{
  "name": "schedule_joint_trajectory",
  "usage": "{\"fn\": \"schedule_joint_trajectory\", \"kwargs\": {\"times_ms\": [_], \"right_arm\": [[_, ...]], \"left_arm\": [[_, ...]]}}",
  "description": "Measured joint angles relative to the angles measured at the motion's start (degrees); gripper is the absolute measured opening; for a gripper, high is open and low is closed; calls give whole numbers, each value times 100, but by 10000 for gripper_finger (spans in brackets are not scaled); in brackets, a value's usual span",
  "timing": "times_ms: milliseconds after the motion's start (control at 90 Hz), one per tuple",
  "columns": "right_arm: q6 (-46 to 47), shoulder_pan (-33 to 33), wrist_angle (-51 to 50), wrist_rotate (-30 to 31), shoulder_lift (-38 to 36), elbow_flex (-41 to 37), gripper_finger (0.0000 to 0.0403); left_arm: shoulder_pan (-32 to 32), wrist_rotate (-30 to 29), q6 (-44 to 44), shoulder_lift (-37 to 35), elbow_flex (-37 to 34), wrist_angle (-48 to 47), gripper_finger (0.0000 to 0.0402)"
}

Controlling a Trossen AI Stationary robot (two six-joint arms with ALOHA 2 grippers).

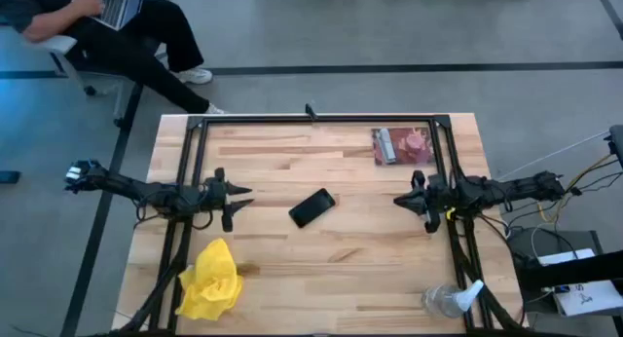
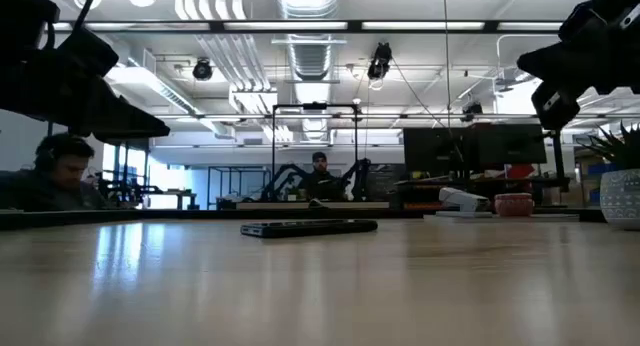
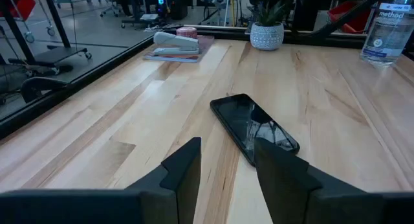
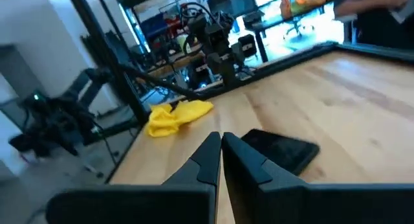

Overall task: Apply microfiber cloth
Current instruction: Spray the black cellphone with the spray bottle

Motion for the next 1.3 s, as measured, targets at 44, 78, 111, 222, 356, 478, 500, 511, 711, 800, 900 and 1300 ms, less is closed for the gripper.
{"fn": "schedule_joint_trajectory", "kwargs": {"times_ms": [44,78,111,222,356,478,500,511,711,800,900,1300], "right_arm": [[95,-1,209,-70,12,-2,0],[103,-1,409,-138,40,0,0],[101,-1,596,-227,79,2,0],[28,0,1095,-306,193,2,0],[10,-1,1209,-306,333,2,0],[147,1,1223,-273,450,2,0],[150,0,1224,-228,462,2,0],[149,-1,1227,-203,467,2,0],[-164,-1,1573,-51,685,2,0],[-330,0,1749,-384,908,2,0],[-454,57,1879,-556,1310,2,0],[-1378,401,4191,-544,3322,2,0]], "left_arm": [[0,-1,0,0,2,0,128],[1,-2,0,-2,0,0,128],[0,-2,0,-2,1,0,128],[0,-1,0,0,2,0,128],[2,-4,0,-2,2,17,128],[8,-153,523,-2,0,438,128],[10,-153,553,0,0,553,128],[11,-153,555,0,1,623,128],[21,-115,-849,-2,1,1944,128],[21,-278,-571,61,2,2316,128],[24,13,-531,240,0,2661,128],[22,645,-525,2387,2,4773,128]]}}
